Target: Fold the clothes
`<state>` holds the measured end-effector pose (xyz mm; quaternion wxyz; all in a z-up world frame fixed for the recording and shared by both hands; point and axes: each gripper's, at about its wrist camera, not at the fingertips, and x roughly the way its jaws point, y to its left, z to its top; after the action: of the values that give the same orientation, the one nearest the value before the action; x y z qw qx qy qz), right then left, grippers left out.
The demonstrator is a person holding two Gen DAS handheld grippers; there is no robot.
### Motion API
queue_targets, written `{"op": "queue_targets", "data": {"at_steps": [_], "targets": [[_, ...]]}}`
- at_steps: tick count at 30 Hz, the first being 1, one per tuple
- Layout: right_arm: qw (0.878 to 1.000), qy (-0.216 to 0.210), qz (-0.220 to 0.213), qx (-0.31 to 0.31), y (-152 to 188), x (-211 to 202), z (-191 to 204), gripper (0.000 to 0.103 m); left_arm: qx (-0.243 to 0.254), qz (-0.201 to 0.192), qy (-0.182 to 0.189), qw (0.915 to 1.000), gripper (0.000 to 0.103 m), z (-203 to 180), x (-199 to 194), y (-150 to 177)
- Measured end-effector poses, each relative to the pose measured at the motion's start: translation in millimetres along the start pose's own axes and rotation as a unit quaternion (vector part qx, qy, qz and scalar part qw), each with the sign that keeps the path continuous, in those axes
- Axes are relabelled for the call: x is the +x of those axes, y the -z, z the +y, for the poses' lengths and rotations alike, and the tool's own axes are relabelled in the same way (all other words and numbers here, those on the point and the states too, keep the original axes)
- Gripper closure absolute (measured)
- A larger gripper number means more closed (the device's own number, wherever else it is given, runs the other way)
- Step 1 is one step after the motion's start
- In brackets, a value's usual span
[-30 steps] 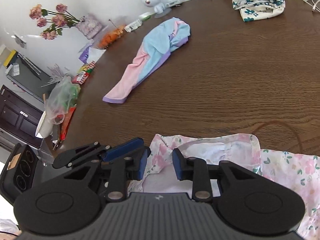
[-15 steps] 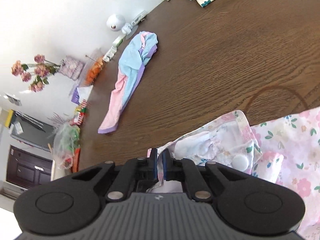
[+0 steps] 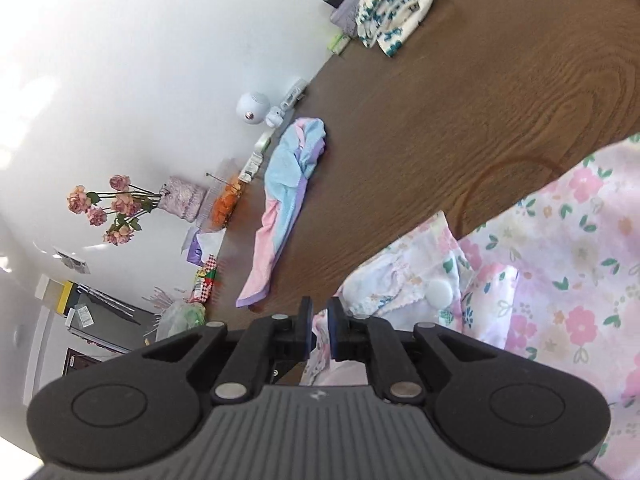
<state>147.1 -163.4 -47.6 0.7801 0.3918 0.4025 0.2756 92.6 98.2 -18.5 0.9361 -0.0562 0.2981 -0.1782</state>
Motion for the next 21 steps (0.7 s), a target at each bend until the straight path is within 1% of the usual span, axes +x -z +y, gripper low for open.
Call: {"op": "queue_targets", "data": {"at_steps": [1, 2, 4, 5, 6, 7, 8, 9, 11, 13, 15, 18, 21], "targets": [[1.000, -0.001, -0.013, -0.023, -1, -9, 4, 0.085, 0.001, -0.002, -0.002, 1.0000, 0.090, 0, -2, -2], [0.998, 0.005, -0.023, -0.055, 0, -18, 9, 0.077, 0.004, -0.002, -0.002, 1.0000, 0.090, -1, -5, -4], [0.991, 0.021, -0.042, -0.123, 2, -34, 18, 0.072, 0.019, 0.002, 0.005, 0.9998, 0.091, -6, -7, -4], [0.984, 0.038, -0.043, -0.169, 7, -37, 24, 0.072, 0.026, 0.006, 0.005, 0.9996, 0.091, -9, -7, -4], [0.973, 0.057, -0.043, -0.218, 13, -39, 30, 0.072, 0.033, 0.009, 0.005, 0.9994, 0.091, -13, -6, -2], [0.959, 0.079, -0.037, -0.269, 21, -39, 36, 0.072, 0.040, 0.012, 0.004, 0.9991, 0.091, -18, -5, -1], [0.948, 0.094, -0.028, -0.304, 28, -36, 40, 0.072, 0.047, 0.016, 0.004, 0.9988, 0.091, -22, -4, 0], [0.940, 0.103, -0.020, -0.326, 34, -33, 41, 0.072, 0.054, 0.019, 0.003, 0.9984, 0.091, -26, -3, 1], [0.930, 0.116, -0.004, -0.350, 43, -25, 41, 0.073, 0.062, 0.028, -0.001, 0.9977, 0.091, -32, 1, 4], [0.921, 0.128, 0.006, -0.368, 52, -21, 40, 0.072, 0.059, 0.040, -0.012, 0.9974, 0.091, -33, 8, 7], [0.916, 0.136, 0.014, -0.378, 57, -17, 37, 0.073, 0.057, 0.046, -0.020, 0.9971, 0.091, -32, 13, 9], [0.918, 0.132, 0.017, -0.374, 61, -16, 30, 0.073, 0.054, 0.050, -0.029, 0.9969, 0.091, -32, 16, 10], [0.925, 0.118, 0.011, -0.360, 59, -20, 27, 0.072, 0.046, 0.048, -0.035, 0.9972, 0.090, -31, 14, 9]]}}
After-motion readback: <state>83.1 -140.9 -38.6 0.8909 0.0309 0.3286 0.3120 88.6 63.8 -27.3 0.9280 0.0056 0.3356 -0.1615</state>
